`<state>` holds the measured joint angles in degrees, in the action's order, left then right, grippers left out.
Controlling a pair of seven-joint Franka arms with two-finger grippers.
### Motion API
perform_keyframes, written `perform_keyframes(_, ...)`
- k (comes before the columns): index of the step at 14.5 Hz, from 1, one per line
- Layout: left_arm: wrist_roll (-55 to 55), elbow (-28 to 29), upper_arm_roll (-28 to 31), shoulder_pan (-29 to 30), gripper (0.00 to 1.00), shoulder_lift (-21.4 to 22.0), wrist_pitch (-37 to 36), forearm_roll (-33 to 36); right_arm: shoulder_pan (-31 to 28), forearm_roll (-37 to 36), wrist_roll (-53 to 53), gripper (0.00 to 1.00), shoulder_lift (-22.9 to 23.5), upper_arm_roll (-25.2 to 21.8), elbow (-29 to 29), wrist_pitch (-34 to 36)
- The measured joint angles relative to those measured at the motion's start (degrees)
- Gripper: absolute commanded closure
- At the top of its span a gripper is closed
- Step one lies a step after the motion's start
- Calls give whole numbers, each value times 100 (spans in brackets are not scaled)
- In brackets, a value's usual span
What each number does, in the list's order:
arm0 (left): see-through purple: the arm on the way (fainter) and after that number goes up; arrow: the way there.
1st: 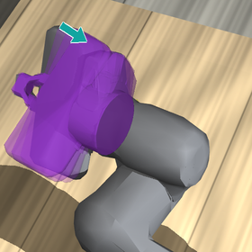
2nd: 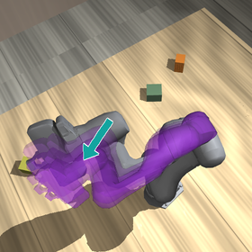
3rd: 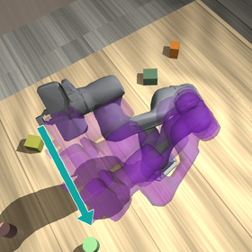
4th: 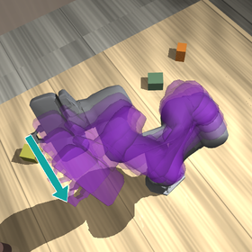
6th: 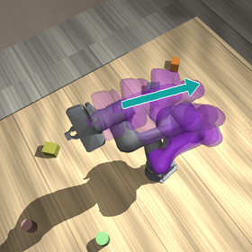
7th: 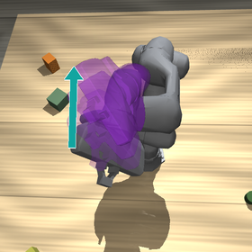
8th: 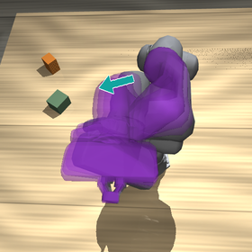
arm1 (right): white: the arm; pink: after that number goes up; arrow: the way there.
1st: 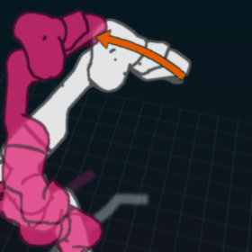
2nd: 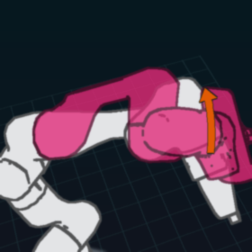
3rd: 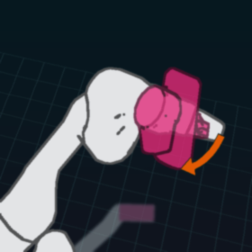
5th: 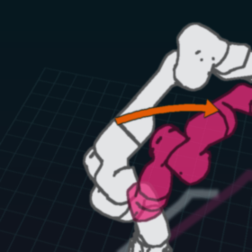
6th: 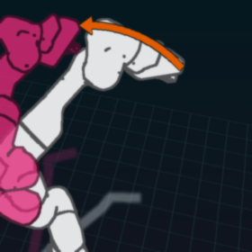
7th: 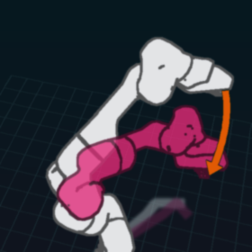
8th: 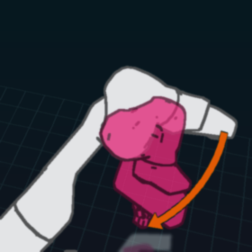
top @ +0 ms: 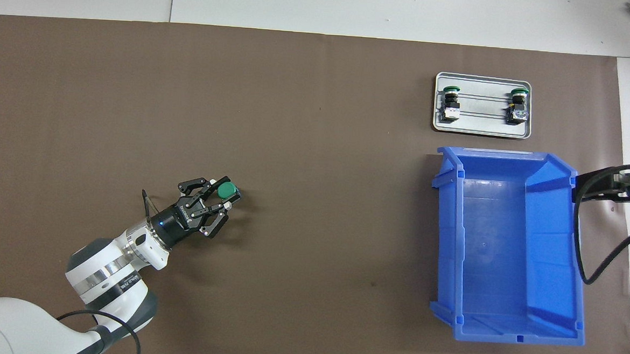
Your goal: Place and press button with both arms
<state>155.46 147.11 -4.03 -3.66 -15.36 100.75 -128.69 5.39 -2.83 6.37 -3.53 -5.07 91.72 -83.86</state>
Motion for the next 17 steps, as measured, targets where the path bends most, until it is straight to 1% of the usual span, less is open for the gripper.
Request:
perform_keyframes(1, -27, -1, -1, -8, 46, 0, 1, -4, 0, 0, -12, 0, -6, 0, 7, 0)
perform_keyframes(3, -96, -24, -1, -9, 32, 21, 45, -8, 0, 0, -42, 0, -20, 0, 25, 0)
perform_keyframes(4, -137, -41, -1, -13, 31, 58, 122, -8, 0, 0, -97, 0, -27, 0, 32, 0)
perform_keyframes(6, -283, -57, -4, -63, 25, 167, 305, -8, 0, 0, -134, 0, -35, 0, 41, 0)
perform_keyframes(14, -535, -56, -23, -186, 23, 517, 1194, -8, 0, 0, -209, 0, -44, 0, 58, 0)
perform_keyframes(17, -801, -59, -32, -297, 23, 799, 1839, 32, 0, 0, -205, 0, -45, 0, 60, -36)
